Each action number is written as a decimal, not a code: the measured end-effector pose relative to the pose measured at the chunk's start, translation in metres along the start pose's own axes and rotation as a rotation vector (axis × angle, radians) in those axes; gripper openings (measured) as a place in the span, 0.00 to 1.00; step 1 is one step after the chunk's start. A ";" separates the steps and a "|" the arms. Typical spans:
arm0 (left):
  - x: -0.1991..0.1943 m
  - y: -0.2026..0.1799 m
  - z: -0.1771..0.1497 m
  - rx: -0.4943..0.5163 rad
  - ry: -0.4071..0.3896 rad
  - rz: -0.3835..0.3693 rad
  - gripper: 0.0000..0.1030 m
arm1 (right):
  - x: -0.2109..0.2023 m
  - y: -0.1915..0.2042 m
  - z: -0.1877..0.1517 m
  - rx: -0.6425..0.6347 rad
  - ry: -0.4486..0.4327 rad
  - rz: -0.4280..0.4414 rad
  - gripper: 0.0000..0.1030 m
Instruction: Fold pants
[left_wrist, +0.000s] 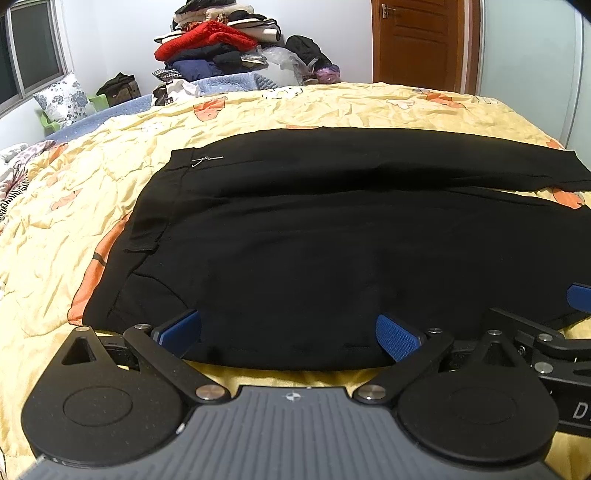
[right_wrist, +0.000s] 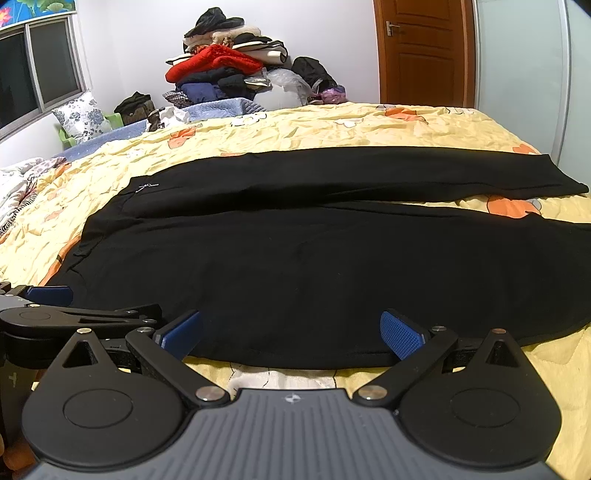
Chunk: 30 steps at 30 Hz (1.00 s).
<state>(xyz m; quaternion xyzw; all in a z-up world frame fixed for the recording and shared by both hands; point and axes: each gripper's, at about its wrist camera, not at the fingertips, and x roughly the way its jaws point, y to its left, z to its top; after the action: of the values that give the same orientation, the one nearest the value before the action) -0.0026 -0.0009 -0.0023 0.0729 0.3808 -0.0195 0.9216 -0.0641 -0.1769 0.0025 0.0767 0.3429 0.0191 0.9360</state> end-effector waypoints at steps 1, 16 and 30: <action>0.000 -0.001 0.000 0.001 0.001 0.001 1.00 | 0.000 0.000 0.000 0.000 0.001 0.000 1.00; 0.001 0.003 -0.001 -0.003 0.002 -0.001 1.00 | 0.004 -0.003 0.000 -0.029 0.027 -0.064 1.00; 0.000 0.003 -0.001 0.001 0.004 -0.003 1.00 | 0.008 -0.002 -0.002 -0.057 0.046 -0.112 1.00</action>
<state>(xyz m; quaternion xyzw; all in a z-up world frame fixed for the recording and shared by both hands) -0.0033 0.0023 -0.0028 0.0727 0.3828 -0.0209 0.9207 -0.0587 -0.1778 -0.0044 0.0302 0.3674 -0.0216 0.9293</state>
